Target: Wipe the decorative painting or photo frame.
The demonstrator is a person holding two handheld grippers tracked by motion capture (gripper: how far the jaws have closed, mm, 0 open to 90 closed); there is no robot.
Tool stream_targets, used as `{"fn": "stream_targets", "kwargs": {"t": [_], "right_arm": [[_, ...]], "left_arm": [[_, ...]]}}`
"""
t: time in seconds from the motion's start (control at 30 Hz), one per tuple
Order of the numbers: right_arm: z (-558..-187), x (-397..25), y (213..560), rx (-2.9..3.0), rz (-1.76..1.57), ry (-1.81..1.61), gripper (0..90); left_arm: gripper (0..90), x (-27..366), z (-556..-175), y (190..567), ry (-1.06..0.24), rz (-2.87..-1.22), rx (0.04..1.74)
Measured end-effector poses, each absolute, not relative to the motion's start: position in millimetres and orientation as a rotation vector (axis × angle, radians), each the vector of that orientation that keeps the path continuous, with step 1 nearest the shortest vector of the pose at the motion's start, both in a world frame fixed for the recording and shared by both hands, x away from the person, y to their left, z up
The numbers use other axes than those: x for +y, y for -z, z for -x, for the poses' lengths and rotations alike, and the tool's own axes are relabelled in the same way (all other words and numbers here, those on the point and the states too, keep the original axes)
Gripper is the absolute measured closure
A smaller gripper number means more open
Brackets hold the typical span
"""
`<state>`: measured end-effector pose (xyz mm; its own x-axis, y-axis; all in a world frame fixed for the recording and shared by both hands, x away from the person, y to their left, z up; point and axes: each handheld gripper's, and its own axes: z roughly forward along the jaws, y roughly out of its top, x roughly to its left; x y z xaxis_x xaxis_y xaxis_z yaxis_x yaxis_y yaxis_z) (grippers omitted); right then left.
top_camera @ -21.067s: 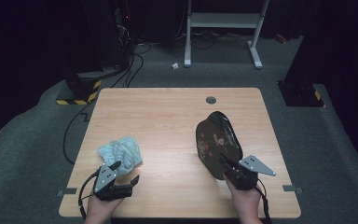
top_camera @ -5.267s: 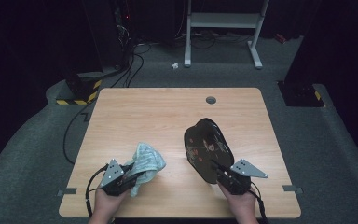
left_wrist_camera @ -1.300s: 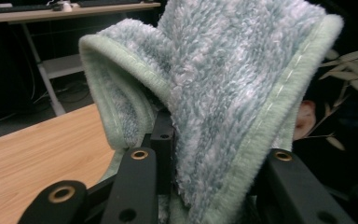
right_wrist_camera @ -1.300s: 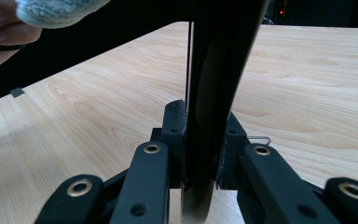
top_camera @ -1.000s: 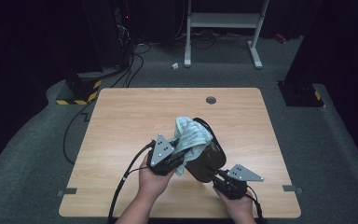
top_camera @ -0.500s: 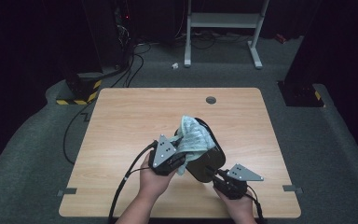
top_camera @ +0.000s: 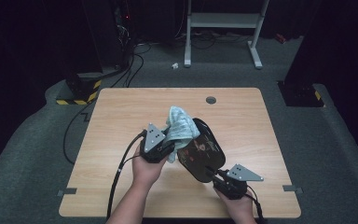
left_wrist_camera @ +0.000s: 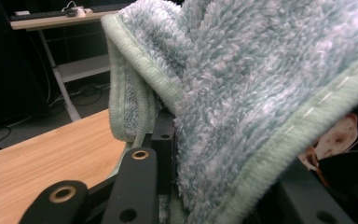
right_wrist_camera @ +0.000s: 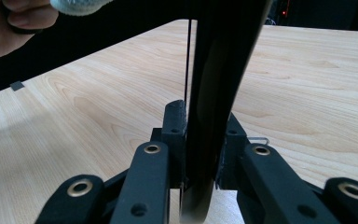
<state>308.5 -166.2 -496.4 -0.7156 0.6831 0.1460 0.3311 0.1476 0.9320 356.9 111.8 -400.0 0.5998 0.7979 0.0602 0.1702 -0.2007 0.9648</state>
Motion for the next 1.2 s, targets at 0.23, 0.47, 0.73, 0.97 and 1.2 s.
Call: {"fn": "stream_targets", "kwargs": {"t": [0.23,0.47,0.73,0.97,1.2], "right_arm": [[-307.9,-166.1,496.2,2.119,-0.979,-1.584,77.3],[-307.6,-166.0,496.2,2.12,-0.978,-1.579,77.2],[-307.7,-165.8,496.4,2.119,-0.971,-1.577,77.2],[-307.1,-164.9,496.1,2.122,-0.973,-1.578,77.2],[-307.1,-164.8,496.3,2.121,-0.966,-1.58,77.2]], "left_arm": [[68.3,98.6,-346.6,394.7,-0.674,-1.705,0.752],[68.4,77.3,-328.5,386.7,-0.649,-1.717,0.653],[68.3,70.7,-327.2,381.6,-0.682,-1.727,0.639],[68.4,91.5,-349.4,387.5,-0.714,-1.718,0.766],[68.5,105.4,-360.1,394.8,-0.706,-1.73,0.83]]}}
